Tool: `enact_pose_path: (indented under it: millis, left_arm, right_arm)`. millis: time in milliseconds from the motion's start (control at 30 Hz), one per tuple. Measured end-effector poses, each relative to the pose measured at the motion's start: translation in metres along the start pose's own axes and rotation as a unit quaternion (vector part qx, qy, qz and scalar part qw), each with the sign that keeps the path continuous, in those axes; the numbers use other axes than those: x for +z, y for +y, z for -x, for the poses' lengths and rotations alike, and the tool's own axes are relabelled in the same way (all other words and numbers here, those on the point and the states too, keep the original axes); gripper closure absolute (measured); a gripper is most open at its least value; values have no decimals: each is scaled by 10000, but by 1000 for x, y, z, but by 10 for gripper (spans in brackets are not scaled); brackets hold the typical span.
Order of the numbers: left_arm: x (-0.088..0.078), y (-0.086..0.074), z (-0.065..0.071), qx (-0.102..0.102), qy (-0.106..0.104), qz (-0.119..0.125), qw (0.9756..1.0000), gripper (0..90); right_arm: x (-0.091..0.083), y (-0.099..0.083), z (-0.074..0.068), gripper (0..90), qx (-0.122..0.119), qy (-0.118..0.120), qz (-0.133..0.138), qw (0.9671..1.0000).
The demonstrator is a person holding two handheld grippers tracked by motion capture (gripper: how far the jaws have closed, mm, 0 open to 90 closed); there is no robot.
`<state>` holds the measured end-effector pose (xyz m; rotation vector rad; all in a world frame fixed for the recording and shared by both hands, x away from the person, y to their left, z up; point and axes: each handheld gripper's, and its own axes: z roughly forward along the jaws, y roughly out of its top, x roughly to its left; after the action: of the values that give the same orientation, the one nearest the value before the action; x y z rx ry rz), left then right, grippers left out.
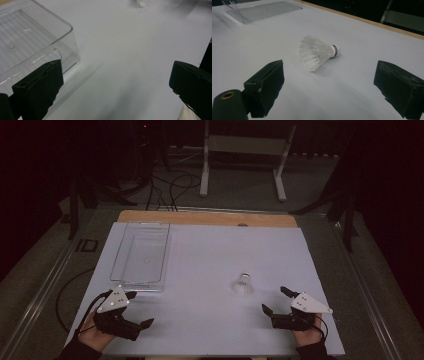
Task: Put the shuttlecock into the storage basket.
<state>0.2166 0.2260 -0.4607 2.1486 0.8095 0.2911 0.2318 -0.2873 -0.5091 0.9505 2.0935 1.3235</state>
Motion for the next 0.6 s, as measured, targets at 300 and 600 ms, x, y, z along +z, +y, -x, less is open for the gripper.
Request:
enact_pose_path:
  millis: [300, 600]
  left_arm:
    - [1, 9, 1, 86, 18, -421, 9991, 0]
    - [9, 16, 4, 219, -133, -689, 9973, 0]
  right_arm:
    - [0, 0, 0, 94, -13, -11, 16, 10000]
    - [0, 1, 0, 94, -21, -20, 9, 10000]
